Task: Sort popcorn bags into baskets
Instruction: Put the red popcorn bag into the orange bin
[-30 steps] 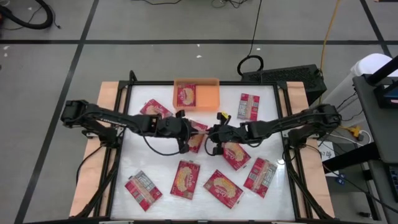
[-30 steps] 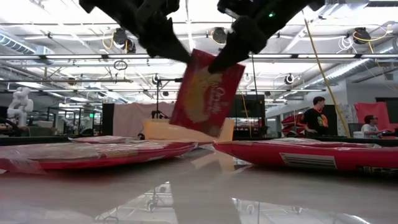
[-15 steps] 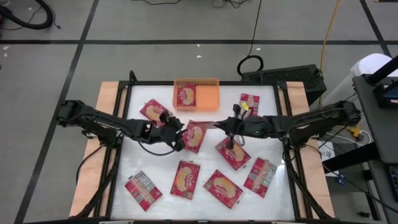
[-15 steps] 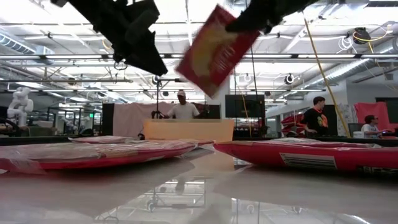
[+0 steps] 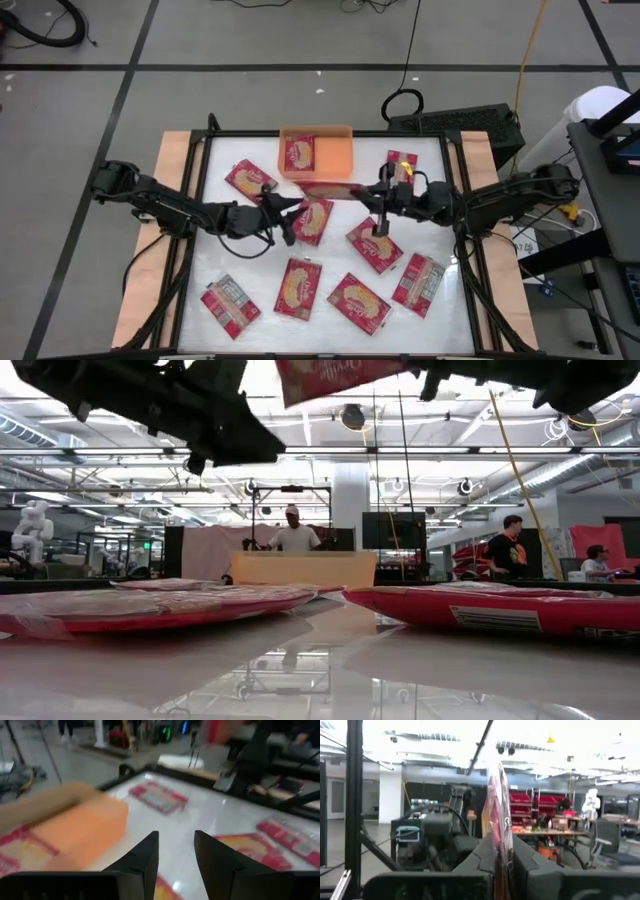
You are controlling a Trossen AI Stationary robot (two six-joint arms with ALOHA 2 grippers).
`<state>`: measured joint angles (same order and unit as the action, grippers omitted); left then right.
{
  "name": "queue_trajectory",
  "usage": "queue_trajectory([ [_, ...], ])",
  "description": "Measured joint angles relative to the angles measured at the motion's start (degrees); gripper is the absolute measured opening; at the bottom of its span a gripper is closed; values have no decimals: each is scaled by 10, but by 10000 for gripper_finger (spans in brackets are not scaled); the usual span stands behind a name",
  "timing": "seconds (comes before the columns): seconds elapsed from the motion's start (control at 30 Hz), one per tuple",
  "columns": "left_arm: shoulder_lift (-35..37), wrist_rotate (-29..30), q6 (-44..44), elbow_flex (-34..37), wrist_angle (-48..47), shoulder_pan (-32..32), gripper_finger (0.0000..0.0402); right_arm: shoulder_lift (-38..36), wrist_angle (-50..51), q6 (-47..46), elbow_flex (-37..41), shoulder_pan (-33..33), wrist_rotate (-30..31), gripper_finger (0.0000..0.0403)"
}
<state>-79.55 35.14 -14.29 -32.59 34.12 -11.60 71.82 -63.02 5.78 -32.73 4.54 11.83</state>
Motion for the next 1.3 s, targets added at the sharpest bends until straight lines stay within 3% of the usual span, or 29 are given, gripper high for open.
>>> queue_trajectory([
  [0.23, 66, -5, 41, -5, 2, -25, 129, -13, 113, -50, -4, -1, 29, 9],
  [0.5, 119, 0, 81, -4, 6, -30, 129, -14, -18, -28, -10, 2, 13, 9],
  [0.63, 87, -14, 78, -4, 62, -22, 129, -8, -73, -26, -10, 1, -19, 9],
  [0.83, 2, -143, 182, -3, 274, -5, 130, 47, -186, -52, -10, 2, -74, 9],
  [0.97, -41, -171, 209, -16, 378, 6, 130, 93, -265, -59, -10, 2, -77, 9],
  [1.2, -68, -174, 207, -52, 398, 26, 124, 139, -269, -66, -34, 0, -76, 9],
  [1.3, -67, -177, 209, -52, 399, 27, 85, 142, -267, -65, -34, 0, -75, 9],
])
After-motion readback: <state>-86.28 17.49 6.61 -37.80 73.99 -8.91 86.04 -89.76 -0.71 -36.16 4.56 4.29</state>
